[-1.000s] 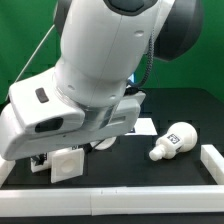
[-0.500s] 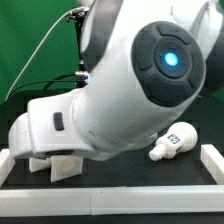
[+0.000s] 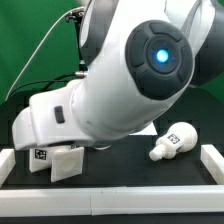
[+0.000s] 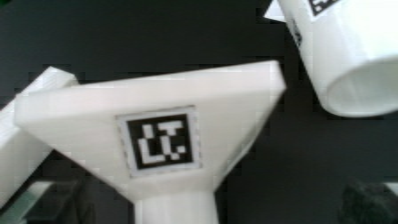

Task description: Assemble lamp

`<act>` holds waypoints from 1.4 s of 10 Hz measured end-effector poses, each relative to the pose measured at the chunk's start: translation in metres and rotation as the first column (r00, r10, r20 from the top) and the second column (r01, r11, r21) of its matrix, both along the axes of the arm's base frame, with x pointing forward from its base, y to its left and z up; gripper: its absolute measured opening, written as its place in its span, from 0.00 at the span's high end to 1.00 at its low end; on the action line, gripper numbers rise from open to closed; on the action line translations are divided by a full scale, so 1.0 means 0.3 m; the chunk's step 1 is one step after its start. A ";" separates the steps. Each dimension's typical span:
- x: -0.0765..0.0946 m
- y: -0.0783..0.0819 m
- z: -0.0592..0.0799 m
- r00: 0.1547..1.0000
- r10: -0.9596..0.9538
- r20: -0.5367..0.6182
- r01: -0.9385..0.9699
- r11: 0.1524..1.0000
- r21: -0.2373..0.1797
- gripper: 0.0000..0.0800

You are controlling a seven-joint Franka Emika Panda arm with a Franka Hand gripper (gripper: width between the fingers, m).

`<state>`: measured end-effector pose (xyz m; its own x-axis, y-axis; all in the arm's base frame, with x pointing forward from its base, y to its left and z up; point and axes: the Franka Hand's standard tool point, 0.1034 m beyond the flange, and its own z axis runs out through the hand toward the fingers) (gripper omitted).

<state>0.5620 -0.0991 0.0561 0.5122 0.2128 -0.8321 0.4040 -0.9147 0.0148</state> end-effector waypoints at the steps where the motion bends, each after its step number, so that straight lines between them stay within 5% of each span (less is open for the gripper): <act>1: 0.001 -0.011 0.001 1.000 0.006 -0.002 -0.006 1.000 0.010 0.13; 11: -0.012 -0.003 -0.153 0.999 0.048 0.025 -0.048 0.999 0.026 0.13; 14: -0.016 0.000 -0.156 0.998 0.051 0.026 -0.052 0.998 0.029 0.14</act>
Offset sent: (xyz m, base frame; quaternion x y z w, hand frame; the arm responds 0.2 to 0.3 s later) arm 0.0233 -0.0118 -0.0122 -0.0262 -0.0104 0.0246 0.9993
